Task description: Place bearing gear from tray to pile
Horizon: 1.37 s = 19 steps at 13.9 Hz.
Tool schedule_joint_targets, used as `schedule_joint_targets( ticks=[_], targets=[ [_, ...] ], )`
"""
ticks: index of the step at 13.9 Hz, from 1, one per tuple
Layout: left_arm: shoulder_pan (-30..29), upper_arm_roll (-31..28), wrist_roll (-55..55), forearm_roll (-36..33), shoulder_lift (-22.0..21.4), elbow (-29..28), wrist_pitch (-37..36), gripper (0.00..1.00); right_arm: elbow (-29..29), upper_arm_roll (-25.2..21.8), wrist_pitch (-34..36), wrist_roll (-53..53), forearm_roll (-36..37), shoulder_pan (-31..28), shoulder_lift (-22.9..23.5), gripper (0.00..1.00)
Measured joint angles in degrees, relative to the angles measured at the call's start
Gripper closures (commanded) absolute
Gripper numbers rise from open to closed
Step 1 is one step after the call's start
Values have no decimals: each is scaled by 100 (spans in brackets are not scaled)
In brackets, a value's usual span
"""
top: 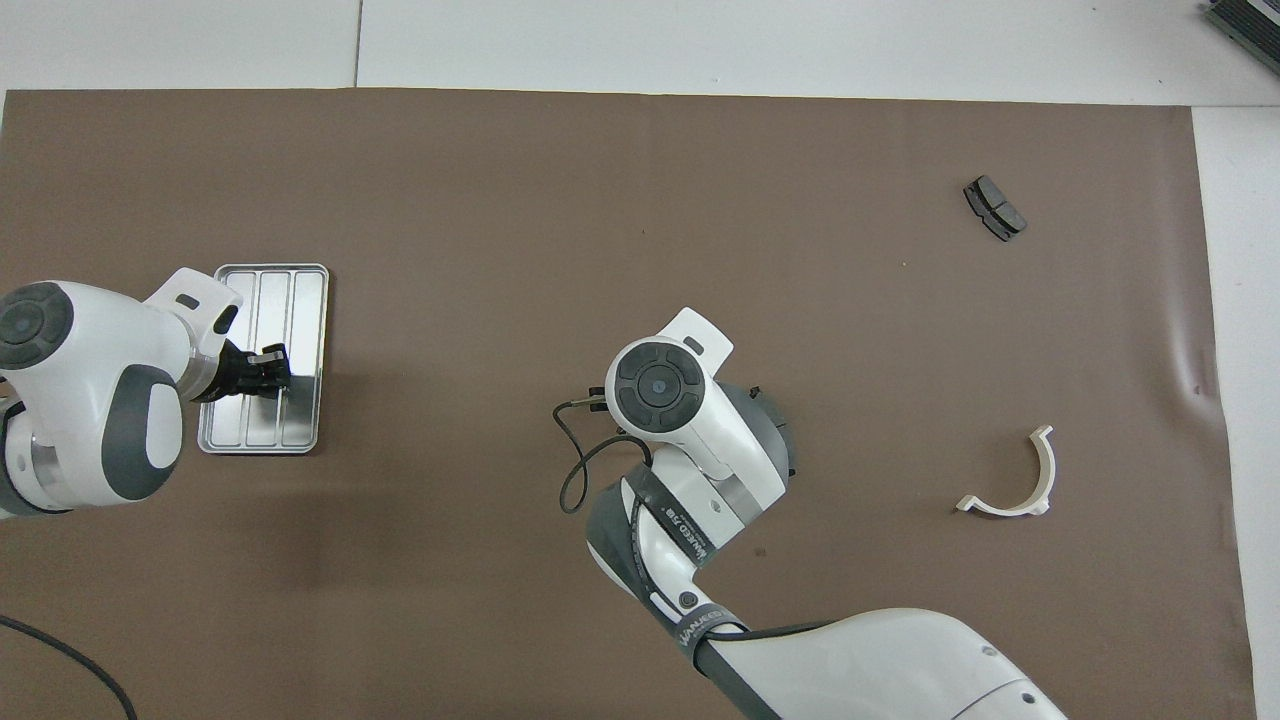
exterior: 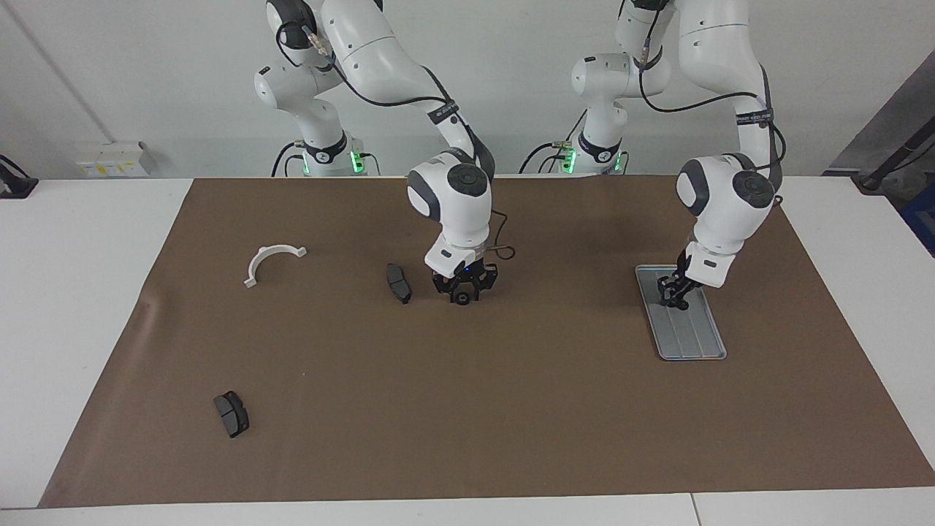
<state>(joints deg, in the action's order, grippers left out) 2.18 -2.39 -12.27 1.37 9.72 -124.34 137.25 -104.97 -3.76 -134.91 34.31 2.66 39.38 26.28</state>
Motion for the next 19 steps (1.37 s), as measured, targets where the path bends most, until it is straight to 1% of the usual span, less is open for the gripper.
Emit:
schedule_joint_targets(
  ticks=[2, 4, 6, 8, 11, 13, 14, 17, 18, 19],
  targets=[
    [155, 20, -48, 0, 4, 317, -119, 86, 0, -4, 1, 5, 0, -9, -3, 100],
    [463, 36, -366, 0, 26, 669, -317, 86, 3, -8, 0, 6, 0, -14, -3, 100],
    [893, 51, -866, 0, 74, 892, -399, 86, 33, -32, 4, 6, 0, -55, -36, 100],
    [1356, 66, -1414, 0, 138, 989, -406, 86, 110, -62, 232, -62, 1, -296, -263, 100],
    [2128, 84, -2068, 0, 176, 1081, -403, 86, 142, -77, 757, -768, 1, -1032, -797, 100],
    [2677, 90, -2438, 0, 192, 1186, -399, 86, 135, -83, 873, -1383, 1, -1610, -988, 100],
    [2937, 93, -2620, 0, 252, 1329, -400, 86, 131, -85, 876, -1687, 0, -1898, -1010, 100],
    [3618, 90, -3073, 0, 807, 2026, -407, 85, 67, -86, 876, -2502, 1, -2619, -992, 100],
    [3784, 91, -3160, 0, 1027, 2208, -407, 78, 39, -85, 876, -2815, 1, -2839, -987, 100],
    [3886, 89, -3184, 0, 1196, 2319, -401, 55, 11, -85, 875, -3138, 0, -3043, -981, 100]
  ],
)
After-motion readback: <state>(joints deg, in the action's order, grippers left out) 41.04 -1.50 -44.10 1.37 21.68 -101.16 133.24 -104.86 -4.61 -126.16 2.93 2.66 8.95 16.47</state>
